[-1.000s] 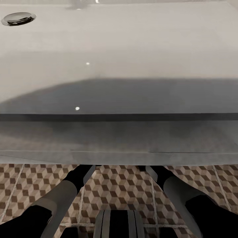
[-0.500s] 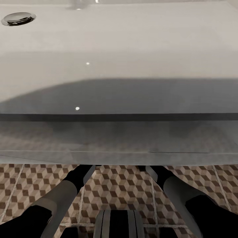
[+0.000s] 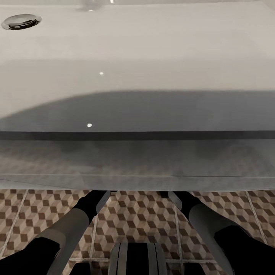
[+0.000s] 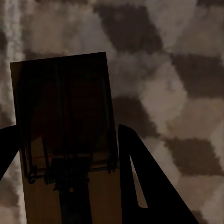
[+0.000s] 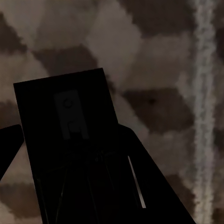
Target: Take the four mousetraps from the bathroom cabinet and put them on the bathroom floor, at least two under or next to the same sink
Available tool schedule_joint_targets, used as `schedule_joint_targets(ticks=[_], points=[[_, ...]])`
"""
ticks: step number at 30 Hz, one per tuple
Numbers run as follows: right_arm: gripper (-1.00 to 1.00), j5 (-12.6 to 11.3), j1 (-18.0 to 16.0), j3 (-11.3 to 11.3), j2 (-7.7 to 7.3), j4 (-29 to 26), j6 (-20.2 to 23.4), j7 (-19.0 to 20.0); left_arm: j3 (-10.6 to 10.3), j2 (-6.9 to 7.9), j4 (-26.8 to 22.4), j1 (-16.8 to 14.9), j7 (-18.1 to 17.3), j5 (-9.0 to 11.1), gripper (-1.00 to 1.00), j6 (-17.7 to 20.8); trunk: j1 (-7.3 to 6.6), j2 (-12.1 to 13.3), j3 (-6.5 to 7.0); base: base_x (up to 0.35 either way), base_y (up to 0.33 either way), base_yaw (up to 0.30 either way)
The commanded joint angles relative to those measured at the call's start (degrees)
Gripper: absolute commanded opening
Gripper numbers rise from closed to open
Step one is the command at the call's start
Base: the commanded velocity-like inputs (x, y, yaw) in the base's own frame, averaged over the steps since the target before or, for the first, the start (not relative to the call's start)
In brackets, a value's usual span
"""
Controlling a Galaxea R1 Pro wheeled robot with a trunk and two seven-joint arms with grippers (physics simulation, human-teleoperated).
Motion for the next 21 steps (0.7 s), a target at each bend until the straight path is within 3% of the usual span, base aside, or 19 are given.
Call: schedule_joint_targets(ticks=[1, 21], points=[[-1.00, -0.35, -4.35, 0.57, -0.02, -0.15, 0.28, -0.44, -0.39, 0.06, -0.11, -1.57, 0.52, 0.58, -1.00, 0.27, -0.02, -0.01, -0.01, 0.000, 0.000, 0.000], [-1.00, -0.35, -4.35, 0.57, -0.02, -0.15, 0.28, -0.44, -0.39, 0.06, -0.11, -1.59, 0.52, 0.58, -1.00, 0.27, -0.02, -0.01, -0.01, 0.000, 0.000, 0.000]])
